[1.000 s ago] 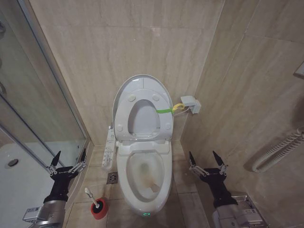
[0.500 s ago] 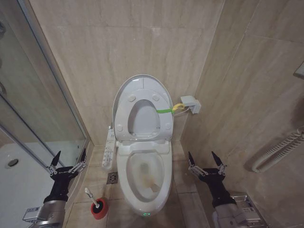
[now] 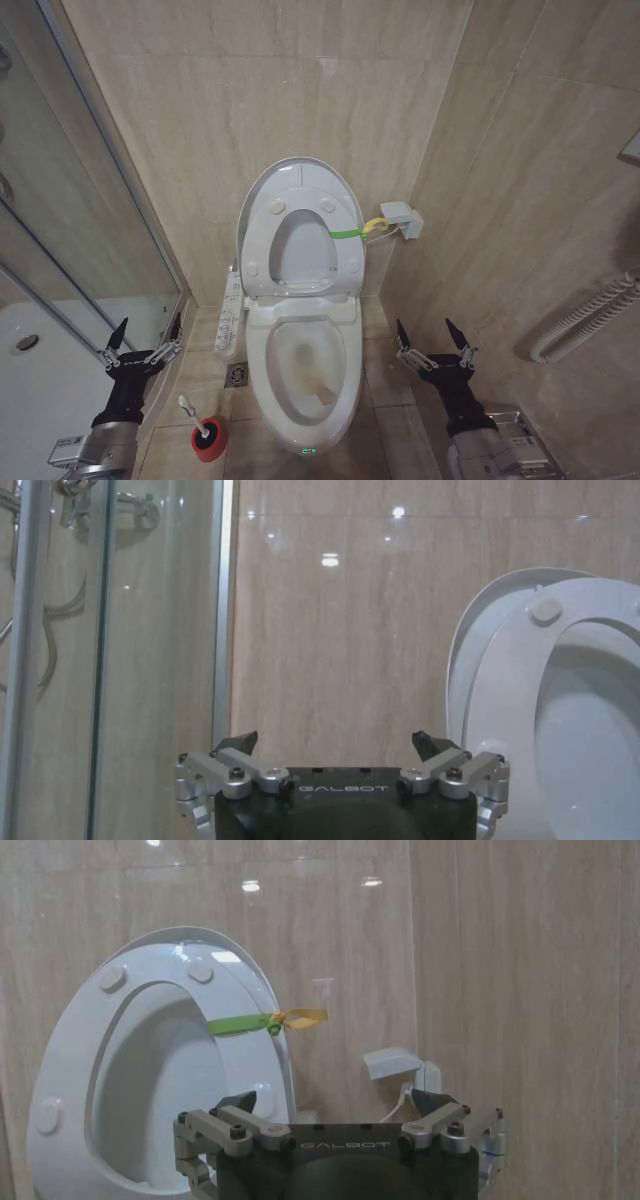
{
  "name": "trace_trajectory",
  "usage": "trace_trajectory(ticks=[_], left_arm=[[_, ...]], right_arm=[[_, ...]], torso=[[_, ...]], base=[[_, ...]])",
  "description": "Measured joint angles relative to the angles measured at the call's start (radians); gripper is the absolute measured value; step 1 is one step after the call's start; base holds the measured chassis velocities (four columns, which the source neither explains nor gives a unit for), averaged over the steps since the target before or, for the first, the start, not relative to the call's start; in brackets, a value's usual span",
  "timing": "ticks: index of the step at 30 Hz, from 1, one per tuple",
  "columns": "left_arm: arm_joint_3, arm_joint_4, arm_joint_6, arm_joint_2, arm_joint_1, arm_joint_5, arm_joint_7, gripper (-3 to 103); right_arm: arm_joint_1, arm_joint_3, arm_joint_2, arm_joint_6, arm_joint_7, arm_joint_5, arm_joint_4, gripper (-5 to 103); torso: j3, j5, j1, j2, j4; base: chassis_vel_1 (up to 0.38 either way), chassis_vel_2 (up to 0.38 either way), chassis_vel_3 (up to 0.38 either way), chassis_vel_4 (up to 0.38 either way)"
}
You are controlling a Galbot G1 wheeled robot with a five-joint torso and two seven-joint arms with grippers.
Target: Open the toilet lid, clean the toilet bowl with a toilet brush, close the toilet lid, and flush.
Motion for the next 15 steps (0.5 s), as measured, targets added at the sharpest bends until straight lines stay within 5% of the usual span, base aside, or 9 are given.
trace_trajectory(ticks=[15], left_arm=[[0.000, 0.000, 0.000, 0.000, 0.000, 0.000, 0.000, 100]], right_arm=[[0.000, 0.000, 0.000, 0.000, 0.000, 0.000, 0.000, 100]], torso=[[0.000, 0.0000, 0.000, 0.000, 0.0000]], base=[[0.000, 0.000, 0.000, 0.000]])
